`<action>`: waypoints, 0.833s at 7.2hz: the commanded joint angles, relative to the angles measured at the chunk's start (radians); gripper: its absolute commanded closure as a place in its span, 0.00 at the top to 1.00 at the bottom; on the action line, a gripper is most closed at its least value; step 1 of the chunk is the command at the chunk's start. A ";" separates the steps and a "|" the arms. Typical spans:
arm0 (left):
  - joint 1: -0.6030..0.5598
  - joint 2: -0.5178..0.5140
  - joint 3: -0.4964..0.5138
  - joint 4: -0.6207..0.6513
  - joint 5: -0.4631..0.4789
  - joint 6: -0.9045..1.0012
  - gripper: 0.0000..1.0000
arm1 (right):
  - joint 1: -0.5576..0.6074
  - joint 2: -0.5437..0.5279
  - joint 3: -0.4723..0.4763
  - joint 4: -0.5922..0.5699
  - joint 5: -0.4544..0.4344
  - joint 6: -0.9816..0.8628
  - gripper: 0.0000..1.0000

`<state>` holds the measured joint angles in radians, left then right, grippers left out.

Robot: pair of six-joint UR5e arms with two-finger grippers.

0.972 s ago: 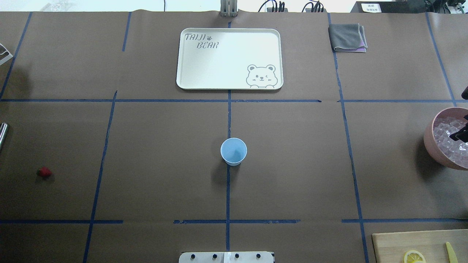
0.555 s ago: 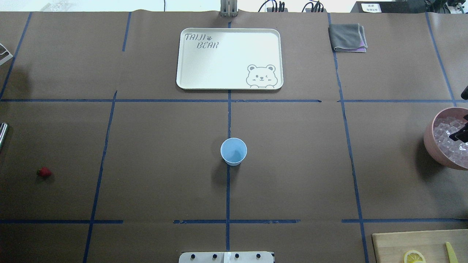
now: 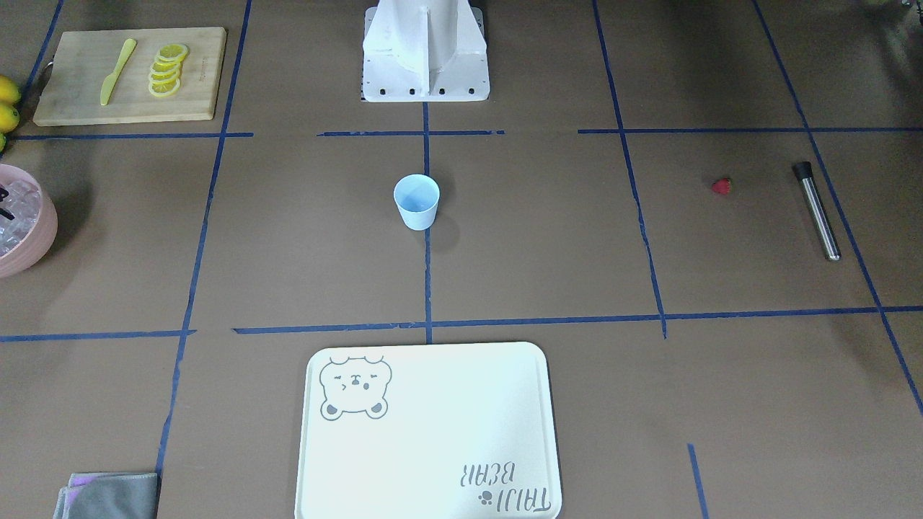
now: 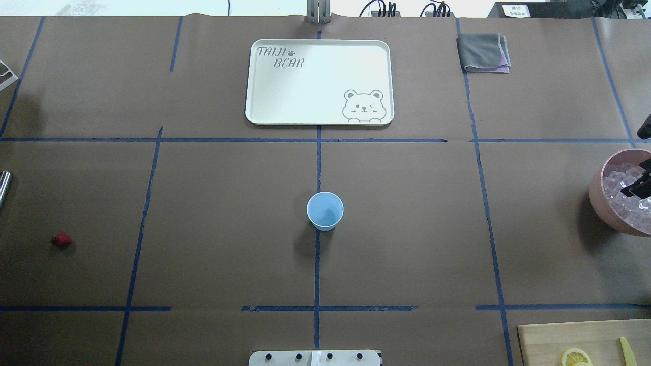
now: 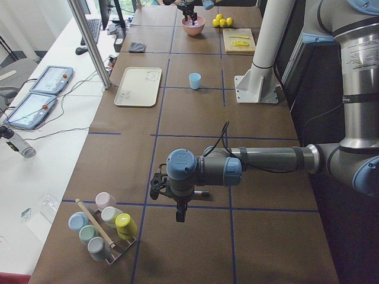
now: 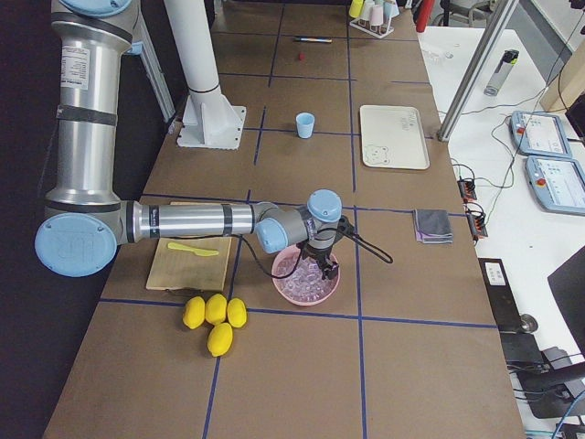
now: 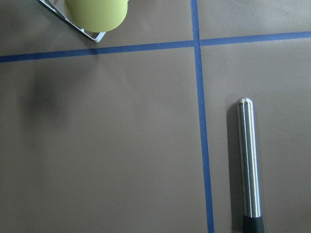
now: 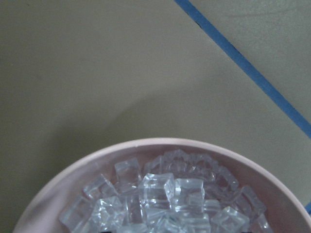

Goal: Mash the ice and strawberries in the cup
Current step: 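Close the right gripper on an ice cube in the pink bowl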

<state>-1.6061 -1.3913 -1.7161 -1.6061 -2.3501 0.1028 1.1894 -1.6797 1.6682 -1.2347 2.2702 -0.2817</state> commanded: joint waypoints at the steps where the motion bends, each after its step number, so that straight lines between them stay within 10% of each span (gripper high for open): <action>1: 0.000 0.000 0.001 0.000 0.000 0.000 1.00 | -0.002 0.000 -0.001 0.000 0.000 -0.004 0.87; 3: 0.000 0.000 0.001 0.000 0.000 0.000 1.00 | -0.001 0.000 0.007 0.003 0.003 -0.013 0.17; 6: 0.000 0.000 0.001 0.000 0.000 0.000 1.00 | 0.001 -0.006 0.015 0.003 0.005 -0.025 0.04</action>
<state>-1.6061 -1.3913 -1.7150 -1.6061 -2.3501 0.1028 1.1893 -1.6850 1.6786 -1.2325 2.2743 -0.3035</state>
